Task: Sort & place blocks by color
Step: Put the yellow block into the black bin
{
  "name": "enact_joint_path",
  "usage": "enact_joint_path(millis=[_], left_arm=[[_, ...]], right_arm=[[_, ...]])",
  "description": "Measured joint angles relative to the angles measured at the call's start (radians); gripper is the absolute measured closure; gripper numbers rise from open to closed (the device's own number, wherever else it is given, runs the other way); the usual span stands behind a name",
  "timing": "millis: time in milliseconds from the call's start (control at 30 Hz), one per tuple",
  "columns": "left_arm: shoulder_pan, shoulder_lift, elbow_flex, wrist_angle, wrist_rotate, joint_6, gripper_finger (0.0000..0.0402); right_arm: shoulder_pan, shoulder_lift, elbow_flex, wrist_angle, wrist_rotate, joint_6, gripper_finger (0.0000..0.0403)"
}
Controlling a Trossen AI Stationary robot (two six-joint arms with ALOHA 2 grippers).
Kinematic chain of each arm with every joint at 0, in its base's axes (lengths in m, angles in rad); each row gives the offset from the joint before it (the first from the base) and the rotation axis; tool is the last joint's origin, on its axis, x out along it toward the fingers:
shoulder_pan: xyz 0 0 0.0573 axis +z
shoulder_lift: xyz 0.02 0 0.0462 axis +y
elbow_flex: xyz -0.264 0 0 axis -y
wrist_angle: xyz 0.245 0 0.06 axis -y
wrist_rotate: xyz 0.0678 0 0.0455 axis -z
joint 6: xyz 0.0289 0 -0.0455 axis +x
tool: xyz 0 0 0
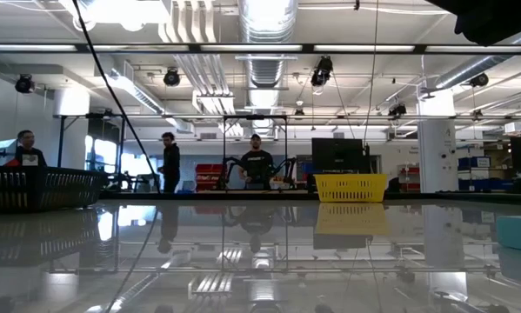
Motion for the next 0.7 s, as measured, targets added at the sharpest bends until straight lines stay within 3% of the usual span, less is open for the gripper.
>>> enact_joint_path(millis=[333,700], left_arm=[[0.0,0.0,-0.002,-0.003,0.007,0.019,0.0283],[0.0,0.0,-0.007,-0.015,-0.006,-0.005,0.0286]], right_arm=[[0.0,0.0,0.001,-0.005,-0.001,-0.004,0.0275],[0.0,0.0,0.001,-0.005,0.0,0.029,0.0198]])
